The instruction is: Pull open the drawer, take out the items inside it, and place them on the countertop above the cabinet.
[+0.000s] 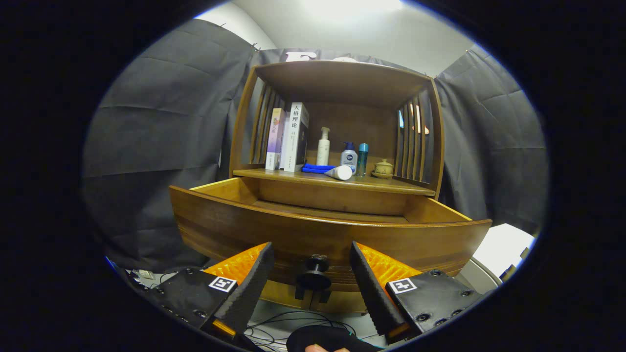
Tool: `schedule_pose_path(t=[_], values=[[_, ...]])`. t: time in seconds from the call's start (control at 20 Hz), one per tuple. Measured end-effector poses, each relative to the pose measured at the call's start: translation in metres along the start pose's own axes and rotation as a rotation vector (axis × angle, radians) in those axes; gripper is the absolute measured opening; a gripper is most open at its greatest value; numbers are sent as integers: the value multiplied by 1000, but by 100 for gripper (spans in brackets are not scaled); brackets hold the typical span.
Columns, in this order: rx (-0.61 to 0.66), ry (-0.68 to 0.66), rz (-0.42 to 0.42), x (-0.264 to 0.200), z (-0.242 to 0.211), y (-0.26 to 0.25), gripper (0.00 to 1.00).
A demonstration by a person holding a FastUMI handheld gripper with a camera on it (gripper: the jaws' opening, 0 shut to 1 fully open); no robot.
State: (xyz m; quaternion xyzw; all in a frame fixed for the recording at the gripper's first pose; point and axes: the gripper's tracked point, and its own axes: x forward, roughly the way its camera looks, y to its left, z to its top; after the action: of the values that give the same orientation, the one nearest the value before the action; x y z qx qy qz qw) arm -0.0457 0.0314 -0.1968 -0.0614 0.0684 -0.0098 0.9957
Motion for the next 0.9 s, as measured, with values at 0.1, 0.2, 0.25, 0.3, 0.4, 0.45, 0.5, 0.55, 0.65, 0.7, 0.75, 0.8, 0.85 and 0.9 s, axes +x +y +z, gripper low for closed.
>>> schedule_pose_path(t=[0.1,0.2,0.25,0.3,0.4,0.45,0.5,0.55,0.65,0.7,0.75,0.8,0.85,0.9], values=[[8,1,-10,8,-1,0,97],[17,20,-25,14,-6,-1,97],[21,3,-32,14,-3,0,97],[9,-6,-35,16,-4,3,97],[-12,-11,-52,15,-5,0,97],[-7,-9,-60,16,-4,1,97],[7,-7,-70,17,-4,1,97],[21,-7,-83,18,-2,1,97],[25,-8,-119,18,-3,1,97],[10,-8,-137,20,-3,1,97],[-6,-10,-142,20,-3,2,97],[-12,-9,-144,20,-4,4,97],[-10,-11,-145,20,-4,4,98],[-2,-10,-145,20,-3,5,98]])
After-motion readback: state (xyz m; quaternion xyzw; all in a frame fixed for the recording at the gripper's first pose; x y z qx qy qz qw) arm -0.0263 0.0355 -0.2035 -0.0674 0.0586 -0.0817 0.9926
